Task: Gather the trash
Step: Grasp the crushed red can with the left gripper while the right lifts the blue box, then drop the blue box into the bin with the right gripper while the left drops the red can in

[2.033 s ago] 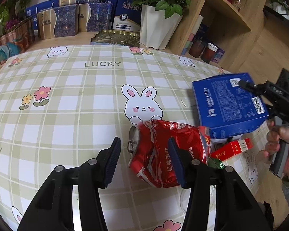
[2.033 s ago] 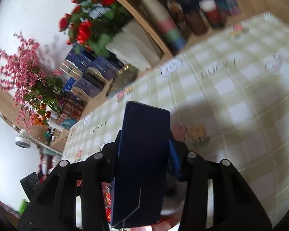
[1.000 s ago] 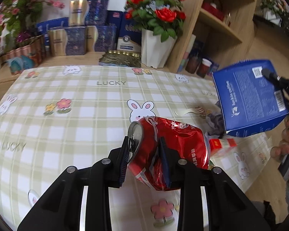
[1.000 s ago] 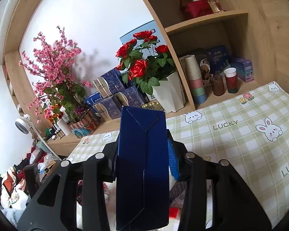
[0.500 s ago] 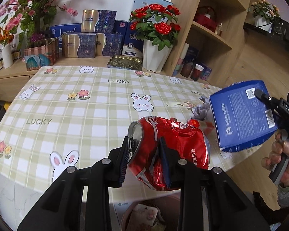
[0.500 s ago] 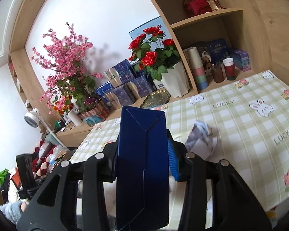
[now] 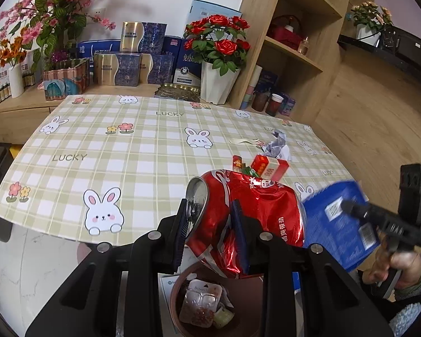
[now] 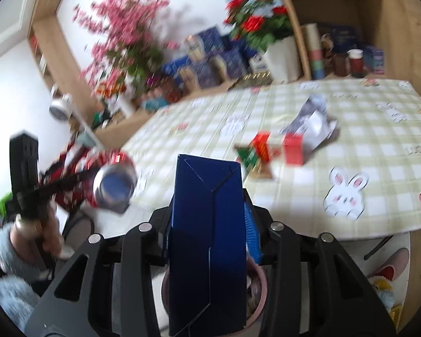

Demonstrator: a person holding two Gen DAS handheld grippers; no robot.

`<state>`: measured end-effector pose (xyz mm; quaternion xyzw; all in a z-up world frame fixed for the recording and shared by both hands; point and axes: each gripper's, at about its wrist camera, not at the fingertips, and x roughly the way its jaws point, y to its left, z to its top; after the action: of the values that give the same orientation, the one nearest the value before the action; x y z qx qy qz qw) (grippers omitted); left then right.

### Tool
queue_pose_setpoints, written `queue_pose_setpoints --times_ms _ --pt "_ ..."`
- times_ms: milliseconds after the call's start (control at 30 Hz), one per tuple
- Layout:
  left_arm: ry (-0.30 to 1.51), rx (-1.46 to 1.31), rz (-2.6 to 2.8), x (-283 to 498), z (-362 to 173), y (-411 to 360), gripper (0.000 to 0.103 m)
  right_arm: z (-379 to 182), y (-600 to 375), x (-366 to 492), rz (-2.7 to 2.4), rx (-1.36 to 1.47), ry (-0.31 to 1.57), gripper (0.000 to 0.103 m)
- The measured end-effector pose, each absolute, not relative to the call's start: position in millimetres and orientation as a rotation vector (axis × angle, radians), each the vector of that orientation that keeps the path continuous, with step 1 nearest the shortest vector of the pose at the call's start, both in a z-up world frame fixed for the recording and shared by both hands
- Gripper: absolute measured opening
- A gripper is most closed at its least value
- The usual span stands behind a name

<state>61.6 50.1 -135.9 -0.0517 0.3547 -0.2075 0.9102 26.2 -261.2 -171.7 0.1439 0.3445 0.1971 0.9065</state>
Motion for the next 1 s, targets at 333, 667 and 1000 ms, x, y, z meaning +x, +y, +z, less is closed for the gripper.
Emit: queue_pose_setpoints --times_ms 333,667,1000 --pt "0.745 -0.13 -0.424 48.6 -143.2 56.9 0.03 -229.0 -222.0 34.5 0.458 0.275 0.919 0.042" --pt "0.792 -0.136 -0.41 51.2 -163.8 62.0 0.03 -291.3 -188.9 49.4 0.459 0.239 1.137 0.042" --pt "0.837 -0.118 -0.414 54.6 -180.0 57.6 0.03 -274.1 -208.9 52.1 0.367 0.32 1.067 0.067"
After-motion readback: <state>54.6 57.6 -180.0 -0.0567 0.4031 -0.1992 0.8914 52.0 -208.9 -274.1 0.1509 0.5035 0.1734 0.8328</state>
